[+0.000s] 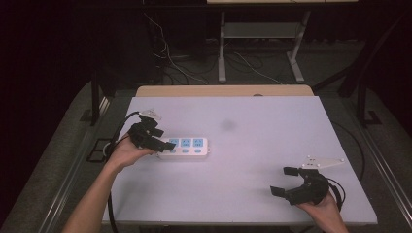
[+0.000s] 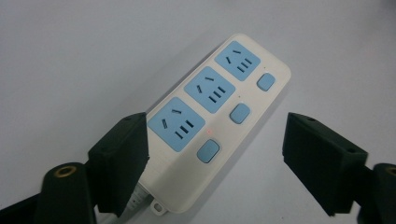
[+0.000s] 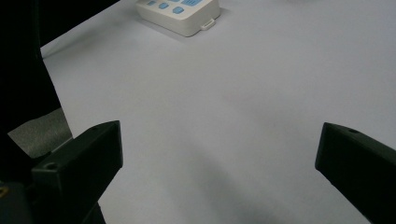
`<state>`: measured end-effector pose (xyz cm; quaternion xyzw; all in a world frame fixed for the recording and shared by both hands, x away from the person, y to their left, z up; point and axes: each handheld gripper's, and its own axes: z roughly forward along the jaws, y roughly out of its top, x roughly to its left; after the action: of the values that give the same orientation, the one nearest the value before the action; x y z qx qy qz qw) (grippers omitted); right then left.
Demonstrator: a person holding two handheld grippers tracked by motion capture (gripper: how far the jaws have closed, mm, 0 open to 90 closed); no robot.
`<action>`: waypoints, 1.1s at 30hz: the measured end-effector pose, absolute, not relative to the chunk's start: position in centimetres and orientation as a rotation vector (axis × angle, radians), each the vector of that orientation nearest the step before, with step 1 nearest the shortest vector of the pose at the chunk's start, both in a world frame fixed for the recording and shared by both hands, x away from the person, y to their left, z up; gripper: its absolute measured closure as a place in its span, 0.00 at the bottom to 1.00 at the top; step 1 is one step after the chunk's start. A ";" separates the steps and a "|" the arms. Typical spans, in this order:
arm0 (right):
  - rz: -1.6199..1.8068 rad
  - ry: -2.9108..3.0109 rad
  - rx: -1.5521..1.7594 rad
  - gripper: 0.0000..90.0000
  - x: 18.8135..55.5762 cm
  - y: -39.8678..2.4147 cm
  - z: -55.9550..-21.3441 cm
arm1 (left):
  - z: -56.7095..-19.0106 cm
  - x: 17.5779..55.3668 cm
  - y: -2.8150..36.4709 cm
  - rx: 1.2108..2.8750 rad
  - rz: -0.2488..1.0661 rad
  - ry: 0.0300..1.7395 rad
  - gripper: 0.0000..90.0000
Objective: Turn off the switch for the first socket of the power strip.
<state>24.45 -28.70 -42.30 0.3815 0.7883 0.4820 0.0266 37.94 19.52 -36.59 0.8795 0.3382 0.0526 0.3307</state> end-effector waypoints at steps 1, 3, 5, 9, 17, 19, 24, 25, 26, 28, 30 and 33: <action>1.489 2.435 1.178 0.01 24.4 -28.7 -42.3 | -36.7 38.0 19.5 2.302 0.140 0.880 0.27; 1.490 2.435 1.177 0.01 24.5 -28.7 -42.3 | -36.8 38.1 19.4 2.310 0.141 0.867 0.31; 1.498 2.441 1.168 0.01 24.4 -28.7 -42.3 | -36.9 38.1 19.3 2.309 0.143 0.864 0.36; 1.499 2.453 1.151 0.01 24.4 -28.6 -42.3 | -37.1 38.3 19.3 2.316 0.144 0.854 0.45; 1.503 2.463 1.141 0.01 24.4 -28.5 -42.3 | -37.6 38.7 19.2 2.330 0.133 0.845 0.63; 1.499 2.469 1.134 0.01 24.4 -28.5 -42.3 | -37.8 38.8 19.2 2.337 0.119 0.843 0.68; 1.495 2.476 1.125 0.01 24.4 -28.3 -42.4 | -38.2 39.0 19.1 2.361 0.074 0.831 0.81; 1.495 2.476 1.124 0.01 24.4 -28.3 -42.4 | -38.3 39.0 19.0 2.368 0.069 0.830 0.83; 1.494 2.476 1.124 0.01 24.4 -28.3 -42.4 | -38.4 39.1 18.9 2.370 0.066 0.829 0.84; 1.493 2.477 1.123 0.01 24.4 -28.3 -42.4 | -38.5 39.1 18.8 2.380 0.070 0.827 0.87; 1.497 2.477 1.121 0.01 24.4 -28.3 -42.4 | -38.7 39.1 18.7 2.390 0.077 0.825 0.89; 1.495 2.479 1.116 0.01 24.4 -28.3 -42.4 | -38.9 39.2 18.5 2.399 0.083 0.824 0.93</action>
<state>24.39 -28.27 -42.40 0.3596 0.7988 0.4819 0.0194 39.16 18.49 -38.89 0.9026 0.3099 0.0314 0.2971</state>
